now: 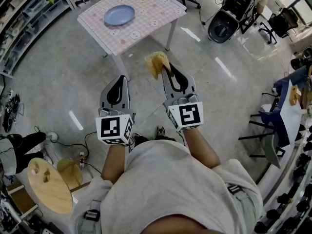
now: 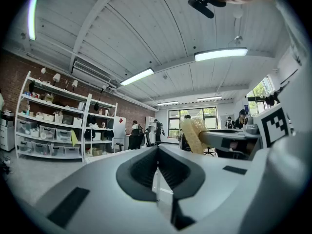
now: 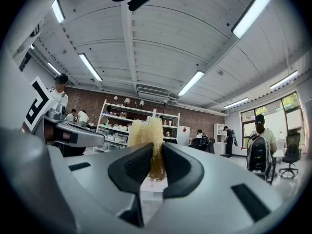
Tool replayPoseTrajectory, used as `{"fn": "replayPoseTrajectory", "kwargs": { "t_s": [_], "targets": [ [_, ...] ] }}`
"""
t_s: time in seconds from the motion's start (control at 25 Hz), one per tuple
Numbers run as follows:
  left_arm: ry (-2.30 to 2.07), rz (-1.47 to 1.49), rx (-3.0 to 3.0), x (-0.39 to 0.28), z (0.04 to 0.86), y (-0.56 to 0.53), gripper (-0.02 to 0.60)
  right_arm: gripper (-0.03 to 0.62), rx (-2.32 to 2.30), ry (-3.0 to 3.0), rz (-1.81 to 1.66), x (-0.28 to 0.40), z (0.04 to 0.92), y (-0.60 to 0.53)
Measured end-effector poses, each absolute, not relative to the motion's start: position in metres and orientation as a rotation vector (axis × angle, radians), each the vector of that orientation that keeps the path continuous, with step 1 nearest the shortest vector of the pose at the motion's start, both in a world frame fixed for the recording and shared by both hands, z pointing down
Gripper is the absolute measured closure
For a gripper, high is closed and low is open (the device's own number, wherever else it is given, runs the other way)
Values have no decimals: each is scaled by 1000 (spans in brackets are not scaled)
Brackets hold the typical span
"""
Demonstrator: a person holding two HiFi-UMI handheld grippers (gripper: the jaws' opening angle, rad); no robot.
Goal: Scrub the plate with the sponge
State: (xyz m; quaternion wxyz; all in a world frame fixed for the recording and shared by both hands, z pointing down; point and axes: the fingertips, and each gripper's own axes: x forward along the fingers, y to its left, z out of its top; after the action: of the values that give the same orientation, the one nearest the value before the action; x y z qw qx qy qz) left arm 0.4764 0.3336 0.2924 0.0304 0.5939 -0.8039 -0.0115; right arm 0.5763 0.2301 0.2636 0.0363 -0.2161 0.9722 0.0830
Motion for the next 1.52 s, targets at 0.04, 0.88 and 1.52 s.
{"fn": "replayPoseTrajectory", "kwargs": {
  "t_s": [0.04,0.88,1.52],
  "targets": [
    [-2475,-35,1827,474,294,335,571,537,-661,2986,257,574,264,232],
    [-2445,19,1719,383,333,411,531,537,-526,3081,215,471,294,293],
    [-2504,39,1590,220,333,311,531,537,-321,3108,107,294,310,173]
  ]
}}
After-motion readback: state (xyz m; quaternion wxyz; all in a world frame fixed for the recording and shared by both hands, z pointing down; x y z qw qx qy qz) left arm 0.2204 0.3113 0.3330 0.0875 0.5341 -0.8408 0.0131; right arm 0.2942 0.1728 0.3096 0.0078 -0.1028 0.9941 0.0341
